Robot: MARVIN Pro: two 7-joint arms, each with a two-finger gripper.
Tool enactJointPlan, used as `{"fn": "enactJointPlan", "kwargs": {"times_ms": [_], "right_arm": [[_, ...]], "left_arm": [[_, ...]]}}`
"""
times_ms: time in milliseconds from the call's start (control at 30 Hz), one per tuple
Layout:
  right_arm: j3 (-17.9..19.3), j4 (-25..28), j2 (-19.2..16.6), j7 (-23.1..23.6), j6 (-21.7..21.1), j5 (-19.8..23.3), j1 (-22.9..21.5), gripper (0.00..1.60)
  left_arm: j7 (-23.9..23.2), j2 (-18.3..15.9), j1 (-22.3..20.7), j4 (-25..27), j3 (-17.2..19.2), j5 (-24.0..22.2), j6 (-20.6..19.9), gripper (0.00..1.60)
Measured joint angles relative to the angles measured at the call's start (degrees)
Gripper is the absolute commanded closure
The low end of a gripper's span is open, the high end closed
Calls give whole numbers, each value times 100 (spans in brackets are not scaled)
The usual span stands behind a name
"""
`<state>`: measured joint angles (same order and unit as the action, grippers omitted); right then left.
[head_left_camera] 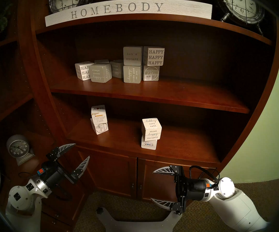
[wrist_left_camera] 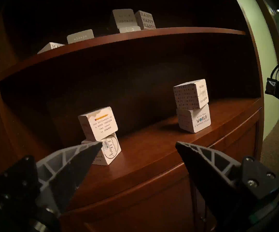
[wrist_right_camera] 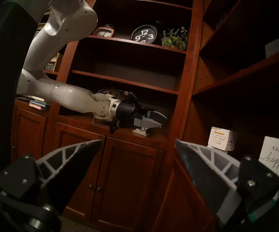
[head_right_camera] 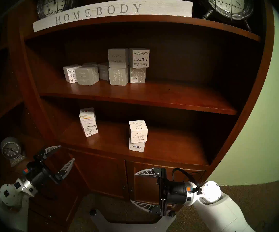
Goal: Stack four cubes vertically into two groups
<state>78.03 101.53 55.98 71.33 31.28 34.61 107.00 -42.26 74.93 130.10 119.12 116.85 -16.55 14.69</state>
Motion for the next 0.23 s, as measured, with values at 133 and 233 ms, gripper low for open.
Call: {"fn": "enactJointPlan", "kwargs": {"times_ms": [133,233], "right_arm": [[6,0,6,6,-4,-1,2,0],[8,0,8,8,-5,-2,3,0]], "left_arm": [[-35,26,2,-4,13,-7,16,0],[-48,35,2,-6,17,-8,19,0]]}}
